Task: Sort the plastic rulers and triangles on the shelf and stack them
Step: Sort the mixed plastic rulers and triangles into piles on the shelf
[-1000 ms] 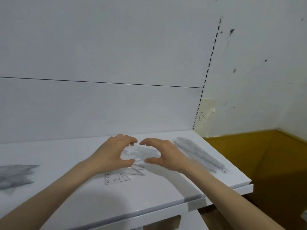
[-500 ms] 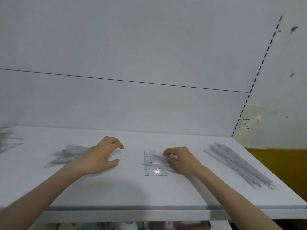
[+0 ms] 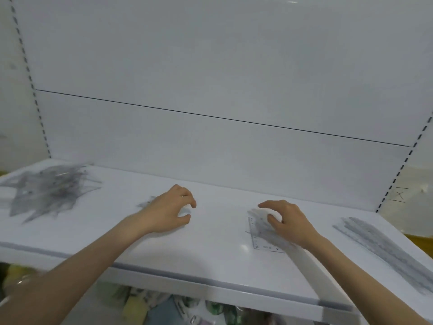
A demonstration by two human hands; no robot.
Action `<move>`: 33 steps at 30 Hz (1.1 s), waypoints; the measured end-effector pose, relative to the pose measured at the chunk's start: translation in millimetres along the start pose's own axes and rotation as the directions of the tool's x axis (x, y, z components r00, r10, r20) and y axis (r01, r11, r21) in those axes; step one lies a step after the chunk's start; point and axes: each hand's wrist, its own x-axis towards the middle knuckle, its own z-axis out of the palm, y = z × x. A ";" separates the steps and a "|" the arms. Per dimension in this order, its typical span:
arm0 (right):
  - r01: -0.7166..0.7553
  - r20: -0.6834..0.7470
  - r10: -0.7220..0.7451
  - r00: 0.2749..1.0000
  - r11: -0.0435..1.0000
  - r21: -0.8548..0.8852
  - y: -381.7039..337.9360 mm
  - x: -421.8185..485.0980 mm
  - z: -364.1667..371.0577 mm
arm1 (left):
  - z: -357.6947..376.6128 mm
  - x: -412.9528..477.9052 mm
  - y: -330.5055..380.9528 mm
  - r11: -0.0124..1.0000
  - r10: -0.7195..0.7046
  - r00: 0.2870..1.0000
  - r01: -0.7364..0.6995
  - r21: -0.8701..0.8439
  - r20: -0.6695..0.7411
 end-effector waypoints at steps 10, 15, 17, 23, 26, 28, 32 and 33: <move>0.161 0.017 -0.164 0.986 0.978 0.132 -161.5 93.9 82.5 | -88.6 -98.0 -138.2 0.984 -0.153 0.985 0.159 0.077 -0.075; 0.257 0.063 -0.272 0.960 0.948 0.187 -271.9 148.5 134.6 | -141.7 -162.5 -224.5 0.960 -0.245 0.962 0.258 0.110 -0.124; 0.291 0.066 -0.310 0.949 0.935 0.203 -313.7 162.3 154.6 | -157.2 -186.0 -253.4 0.950 -0.277 0.953 0.291 0.117 -0.120; 0.296 0.081 -0.323 0.943 0.925 0.237 -396.3 175.6 201.6 | -169.6 -217.1 -307.8 0.949 -0.302 0.953 0.298 0.101 0.022; 0.286 0.110 -0.310 0.944 0.939 0.189 -411.3 172.9 212.9 | -162.4 -216.4 -317.7 0.958 -0.288 0.949 0.285 0.039 0.130; 0.321 0.088 -0.334 0.938 0.937 0.136 -417.1 168.4 219.0 | -155.1 -212.1 -322.6 0.966 -0.254 0.949 0.258 0.002 0.187; 0.389 0.022 -0.389 0.921 0.921 0.004 -420.0 170.0 226.5 | -146.5 -199.6 -321.7 0.972 -0.210 0.950 0.229 -0.060 0.233; 0.393 0.025 -0.393 0.919 0.919 -0.020 -420.6 171.8 226.4 | -144.7 -196.5 -321.3 0.973 -0.203 0.949 0.222 -0.055 0.242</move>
